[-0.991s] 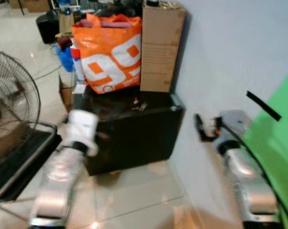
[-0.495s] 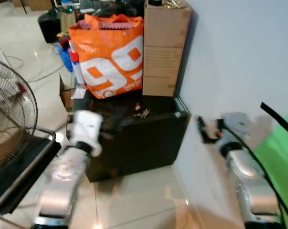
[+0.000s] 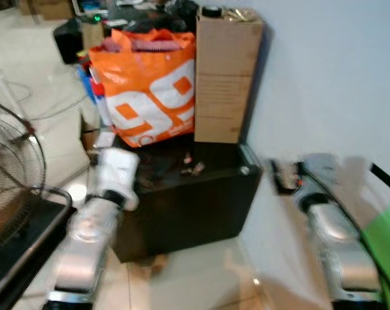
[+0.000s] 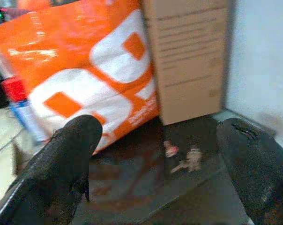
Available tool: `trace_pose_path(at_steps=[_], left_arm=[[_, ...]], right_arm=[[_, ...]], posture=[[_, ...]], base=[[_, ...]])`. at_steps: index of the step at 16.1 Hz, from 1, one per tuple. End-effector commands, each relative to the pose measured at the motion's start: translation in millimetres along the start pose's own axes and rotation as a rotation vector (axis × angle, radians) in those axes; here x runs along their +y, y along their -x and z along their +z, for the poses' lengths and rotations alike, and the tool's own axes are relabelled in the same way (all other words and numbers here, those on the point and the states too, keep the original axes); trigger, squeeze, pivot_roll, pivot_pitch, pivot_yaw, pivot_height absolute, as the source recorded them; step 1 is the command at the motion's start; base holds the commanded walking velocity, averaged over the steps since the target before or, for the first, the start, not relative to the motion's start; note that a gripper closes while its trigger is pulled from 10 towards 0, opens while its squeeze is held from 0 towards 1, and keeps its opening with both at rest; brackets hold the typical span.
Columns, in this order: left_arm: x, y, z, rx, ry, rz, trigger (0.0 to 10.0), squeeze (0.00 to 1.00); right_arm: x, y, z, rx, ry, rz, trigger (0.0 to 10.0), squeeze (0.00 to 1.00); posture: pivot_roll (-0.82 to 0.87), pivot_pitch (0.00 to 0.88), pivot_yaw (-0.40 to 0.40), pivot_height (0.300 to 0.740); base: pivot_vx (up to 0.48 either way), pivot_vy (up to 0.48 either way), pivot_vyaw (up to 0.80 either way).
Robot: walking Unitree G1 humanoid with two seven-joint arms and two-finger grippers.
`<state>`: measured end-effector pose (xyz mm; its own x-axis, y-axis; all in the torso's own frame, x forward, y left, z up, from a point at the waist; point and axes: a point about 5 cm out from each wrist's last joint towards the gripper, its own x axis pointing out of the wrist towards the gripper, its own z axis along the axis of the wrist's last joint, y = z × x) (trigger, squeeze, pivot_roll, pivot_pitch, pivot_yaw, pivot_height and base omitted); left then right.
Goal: Hang keys on a hook
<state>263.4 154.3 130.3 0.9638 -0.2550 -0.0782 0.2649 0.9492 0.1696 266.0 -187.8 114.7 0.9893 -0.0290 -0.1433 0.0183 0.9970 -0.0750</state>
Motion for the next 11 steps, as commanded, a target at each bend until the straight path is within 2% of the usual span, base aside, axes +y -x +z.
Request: trace_pose_path(at_steps=[1,3,7,11], left_arm=[[11.1,1.0,1.5,0.001,-0.019,0.033,10.0,0.0],[14.9,0.3,0.7,0.0,-0.02,0.048,10.0,0.0],[13.0,-4.5,2.0,-0.005,-0.019,0.043,10.0,0.0],[15.7,-0.1,-1.8,0.01,-0.024,0.041,10.0,0.0]], right_arm=[[6.6,-2.2,6.0,-0.024,-0.004,0.021,10.0,1.0],[9.1,-4.8,4.4,-0.016,0.004,0.037,10.0,1.0],[5.9,-7.7,6.5,-0.02,0.006,0.03,10.0,1.0],[7.6,-9.5,1.8,0.008,0.015,0.054,10.0,1.0]], posture=[[0.03,0.0,-0.01,0.74],[0.03,0.0,-0.01,0.74],[0.03,0.0,-0.004,0.74],[0.03,0.0,-0.004,0.74]], base=[[0.39,0.0,0.0],[0.386,0.0,0.0],[0.382,0.0,0.0],[0.387,0.0,0.0]])
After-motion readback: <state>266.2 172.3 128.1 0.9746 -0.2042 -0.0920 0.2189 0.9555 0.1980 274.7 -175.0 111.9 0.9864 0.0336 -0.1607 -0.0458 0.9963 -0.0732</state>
